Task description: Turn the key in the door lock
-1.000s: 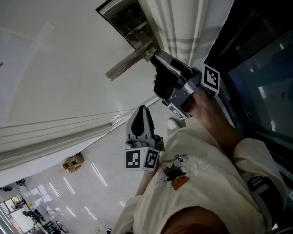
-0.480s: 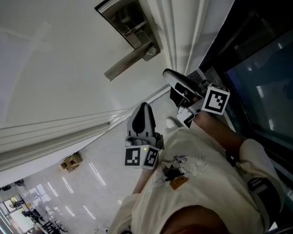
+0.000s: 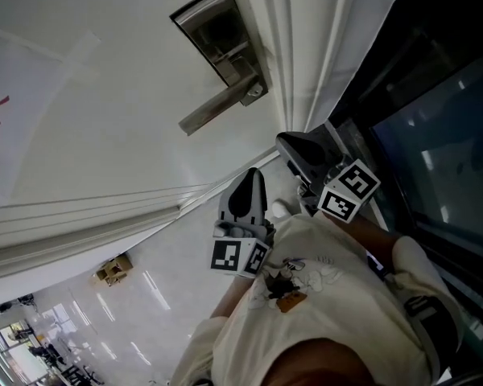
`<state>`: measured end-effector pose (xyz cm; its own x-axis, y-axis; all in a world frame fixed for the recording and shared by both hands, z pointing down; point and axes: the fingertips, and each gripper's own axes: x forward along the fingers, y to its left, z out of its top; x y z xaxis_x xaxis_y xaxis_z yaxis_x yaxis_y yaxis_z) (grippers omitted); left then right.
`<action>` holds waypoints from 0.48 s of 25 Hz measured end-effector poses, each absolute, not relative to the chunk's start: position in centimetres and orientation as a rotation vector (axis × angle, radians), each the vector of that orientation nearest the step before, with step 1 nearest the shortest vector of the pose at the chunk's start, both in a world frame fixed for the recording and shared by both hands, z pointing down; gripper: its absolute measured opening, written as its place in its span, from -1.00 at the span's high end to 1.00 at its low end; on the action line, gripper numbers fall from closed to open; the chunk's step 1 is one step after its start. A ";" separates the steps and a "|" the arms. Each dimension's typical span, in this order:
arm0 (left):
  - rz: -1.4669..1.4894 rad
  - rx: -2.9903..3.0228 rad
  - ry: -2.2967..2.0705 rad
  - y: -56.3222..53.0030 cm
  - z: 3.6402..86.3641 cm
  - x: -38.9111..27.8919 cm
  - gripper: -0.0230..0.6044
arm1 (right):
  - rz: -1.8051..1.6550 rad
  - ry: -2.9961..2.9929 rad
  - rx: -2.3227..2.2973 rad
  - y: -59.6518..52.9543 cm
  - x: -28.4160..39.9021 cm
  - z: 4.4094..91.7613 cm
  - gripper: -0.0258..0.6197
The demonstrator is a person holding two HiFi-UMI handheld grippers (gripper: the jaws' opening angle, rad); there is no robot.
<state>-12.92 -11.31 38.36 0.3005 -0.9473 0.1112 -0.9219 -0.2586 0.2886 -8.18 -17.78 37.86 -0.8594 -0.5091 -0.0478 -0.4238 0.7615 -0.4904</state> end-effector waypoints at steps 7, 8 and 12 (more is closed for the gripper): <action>-0.113 2.318 -1.674 -11.5 38.1 -12.3 0.91 | -0.469 2.915 -0.811 -15.9 -9.6 37.8 0.90; -0.110 2.316 -1.674 -11.5 38.1 -12.3 0.91 | -0.446 2.927 -0.827 -15.8 -9.6 37.9 0.90; -0.066 2.307 -1.675 -11.4 38.1 -12.2 0.91 | -0.444 2.955 -0.831 -15.0 -9.8 38.7 0.90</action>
